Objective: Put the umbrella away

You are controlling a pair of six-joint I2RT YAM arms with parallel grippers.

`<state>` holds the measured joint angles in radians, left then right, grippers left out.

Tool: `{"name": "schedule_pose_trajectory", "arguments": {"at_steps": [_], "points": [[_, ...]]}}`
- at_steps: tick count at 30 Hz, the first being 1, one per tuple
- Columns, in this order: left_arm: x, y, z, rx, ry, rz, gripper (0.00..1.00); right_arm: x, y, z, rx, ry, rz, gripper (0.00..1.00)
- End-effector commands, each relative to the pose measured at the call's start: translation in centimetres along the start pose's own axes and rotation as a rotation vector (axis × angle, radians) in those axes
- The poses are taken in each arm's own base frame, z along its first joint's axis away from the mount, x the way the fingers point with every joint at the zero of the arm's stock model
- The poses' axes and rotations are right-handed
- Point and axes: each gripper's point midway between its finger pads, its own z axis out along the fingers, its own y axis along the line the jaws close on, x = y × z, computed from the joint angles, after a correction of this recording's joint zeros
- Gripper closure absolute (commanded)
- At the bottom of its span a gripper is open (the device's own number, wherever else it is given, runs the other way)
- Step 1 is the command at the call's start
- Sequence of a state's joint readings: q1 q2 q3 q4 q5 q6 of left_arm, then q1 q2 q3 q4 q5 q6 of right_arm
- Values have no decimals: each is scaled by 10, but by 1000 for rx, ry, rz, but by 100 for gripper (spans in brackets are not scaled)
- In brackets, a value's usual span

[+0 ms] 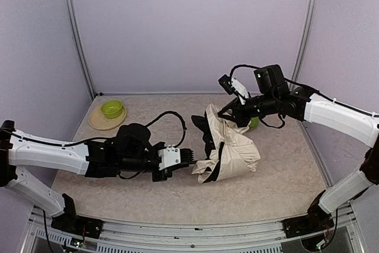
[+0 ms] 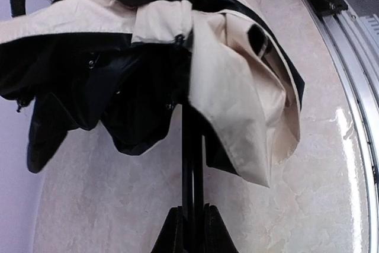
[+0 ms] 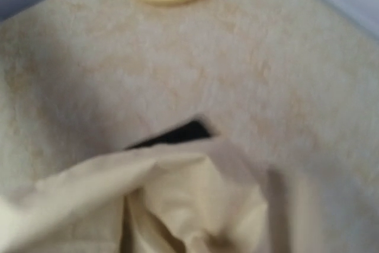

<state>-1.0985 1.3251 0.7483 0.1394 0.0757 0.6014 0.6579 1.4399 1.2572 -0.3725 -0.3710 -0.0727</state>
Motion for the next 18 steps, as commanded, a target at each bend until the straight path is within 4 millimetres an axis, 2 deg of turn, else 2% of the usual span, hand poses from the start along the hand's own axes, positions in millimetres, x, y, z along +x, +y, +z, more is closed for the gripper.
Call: {"name": "schedule_pose_trajectory", "arguments": {"at_steps": [1,4,9,10,13,15,16,18], "points": [[20,-14,27,107,31,-28,100,26,0,9,-29,3,62,100],[38,-29,36,162,65,-38,100,36,3,14,-49,-7,89,100],[63,-40,46,223,125,-63,98,48,8,20,-79,-20,114,100],[69,-41,49,220,146,-66,91,51,11,22,-99,-20,121,100],[79,-39,55,210,181,-77,61,53,17,26,-142,-23,144,100],[77,-32,55,194,170,-86,40,53,19,28,-163,-27,166,100],[75,-28,54,180,164,-89,32,51,22,27,-176,-33,176,100],[67,-17,50,146,145,-90,25,47,26,24,-199,-50,196,100]]}}
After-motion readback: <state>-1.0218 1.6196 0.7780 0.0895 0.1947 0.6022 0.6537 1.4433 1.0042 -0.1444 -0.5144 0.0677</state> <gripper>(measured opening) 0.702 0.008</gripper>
